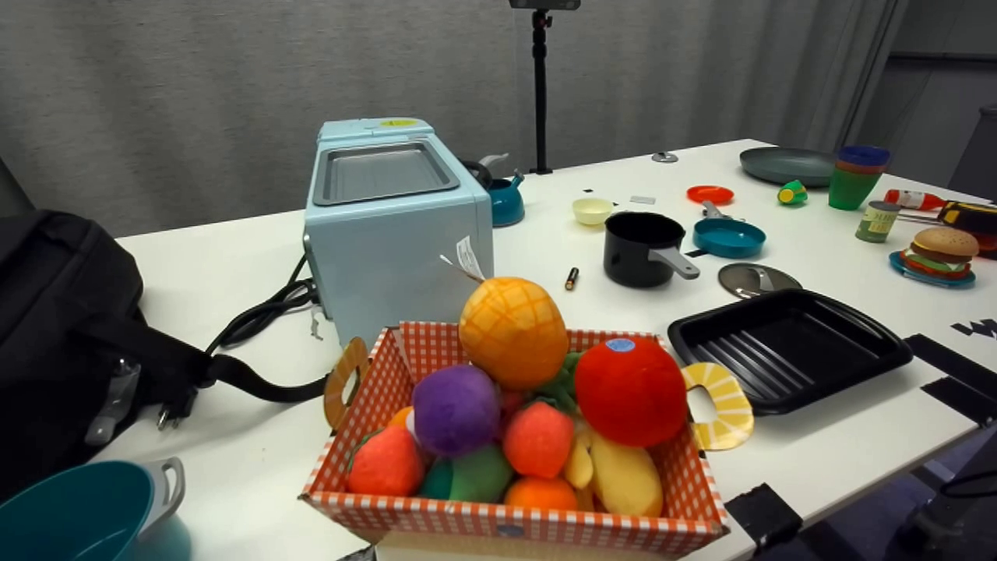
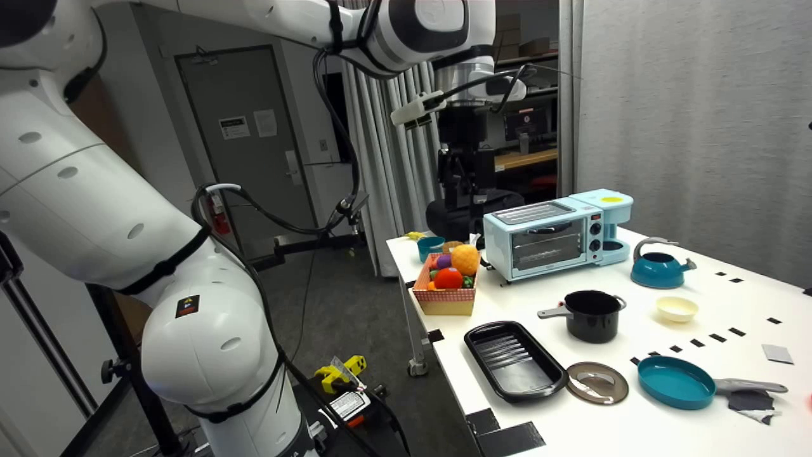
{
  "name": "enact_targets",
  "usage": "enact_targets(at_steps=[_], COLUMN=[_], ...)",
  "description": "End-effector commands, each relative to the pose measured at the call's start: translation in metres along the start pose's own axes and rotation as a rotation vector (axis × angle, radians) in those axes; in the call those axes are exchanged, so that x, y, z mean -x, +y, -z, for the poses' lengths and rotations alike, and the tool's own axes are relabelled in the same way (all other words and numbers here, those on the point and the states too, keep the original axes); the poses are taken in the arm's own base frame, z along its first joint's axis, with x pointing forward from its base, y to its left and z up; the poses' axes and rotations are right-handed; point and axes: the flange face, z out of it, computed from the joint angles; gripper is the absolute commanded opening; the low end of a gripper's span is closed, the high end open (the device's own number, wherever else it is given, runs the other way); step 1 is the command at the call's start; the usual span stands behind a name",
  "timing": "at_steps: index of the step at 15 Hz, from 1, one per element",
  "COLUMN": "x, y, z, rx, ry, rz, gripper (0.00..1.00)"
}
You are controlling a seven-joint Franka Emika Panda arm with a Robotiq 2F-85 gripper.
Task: Cover the pan with a black lid
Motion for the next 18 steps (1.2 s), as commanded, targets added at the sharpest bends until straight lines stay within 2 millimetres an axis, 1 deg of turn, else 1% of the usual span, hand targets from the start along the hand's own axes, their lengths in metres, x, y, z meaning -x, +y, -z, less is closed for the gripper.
enact_targets(at_steps=[1, 3, 5, 9, 18], x=[-0.008, -0.016, -0.029, -0.065, -0.160], y=[-0.007, -0.009, -0.009, -0.002, 0.043], z=[-0.007, -0.012, -0.020, -0.040, -0.079], rx=[0.004, 0.004, -0.005, -0.025, -0.069], ry=[-0.004, -0.007, -0.006, 0.014, 0.118], rz=[-0.005, -0.010, -0.016, -0.056, -0.191], gripper=[1.00, 1.00, 1.00, 1.00, 1.00])
